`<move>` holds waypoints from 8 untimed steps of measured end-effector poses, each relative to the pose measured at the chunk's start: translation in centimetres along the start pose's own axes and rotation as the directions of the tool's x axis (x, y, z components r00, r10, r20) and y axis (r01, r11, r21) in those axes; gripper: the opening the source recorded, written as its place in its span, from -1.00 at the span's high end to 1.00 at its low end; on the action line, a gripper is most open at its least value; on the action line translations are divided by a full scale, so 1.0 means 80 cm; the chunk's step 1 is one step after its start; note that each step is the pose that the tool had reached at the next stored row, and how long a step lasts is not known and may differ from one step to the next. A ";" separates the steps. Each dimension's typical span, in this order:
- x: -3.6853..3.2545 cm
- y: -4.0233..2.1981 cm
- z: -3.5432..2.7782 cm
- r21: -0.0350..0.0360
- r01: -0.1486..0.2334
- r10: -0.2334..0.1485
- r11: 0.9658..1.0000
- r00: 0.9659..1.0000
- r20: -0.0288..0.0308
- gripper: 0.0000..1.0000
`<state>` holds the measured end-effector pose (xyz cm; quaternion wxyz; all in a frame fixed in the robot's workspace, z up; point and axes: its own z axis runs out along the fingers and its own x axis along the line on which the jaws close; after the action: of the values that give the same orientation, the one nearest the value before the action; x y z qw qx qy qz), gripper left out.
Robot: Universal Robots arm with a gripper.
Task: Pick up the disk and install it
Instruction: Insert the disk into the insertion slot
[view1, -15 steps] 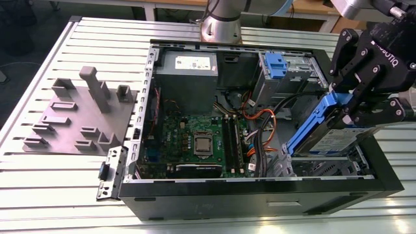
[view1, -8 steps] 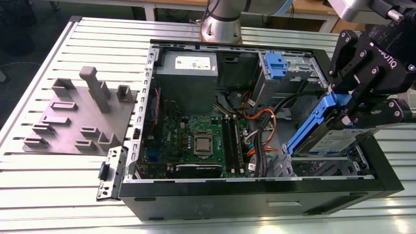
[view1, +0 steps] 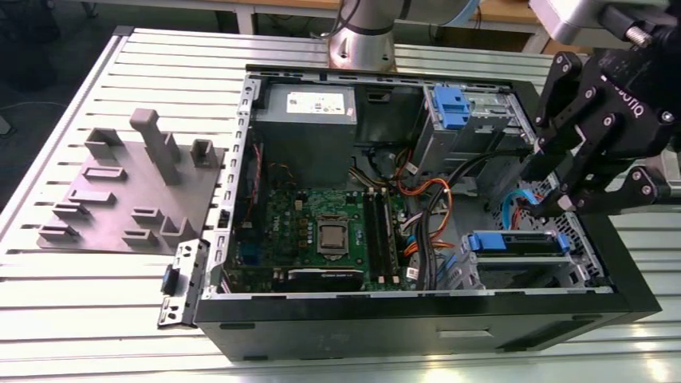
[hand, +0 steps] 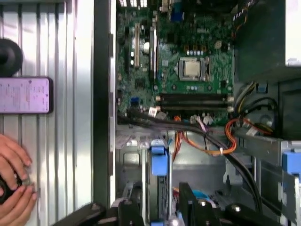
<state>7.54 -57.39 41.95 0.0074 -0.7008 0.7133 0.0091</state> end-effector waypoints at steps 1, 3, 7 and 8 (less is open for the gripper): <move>0.0001 0.0000 0.0023 0.000 0.000 0.000 1.000 1.000 0.000 0.12; 0.0004 0.0001 0.0068 0.000 0.000 0.000 1.000 1.000 0.000 0.12; 0.0006 0.0000 0.0159 0.000 0.000 0.000 1.000 1.000 0.000 0.15; 0.0007 0.0000 0.0181 0.000 0.000 0.000 1.000 1.000 0.000 0.28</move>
<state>7.53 -57.41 40.50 0.0074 -0.7007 0.7133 0.0091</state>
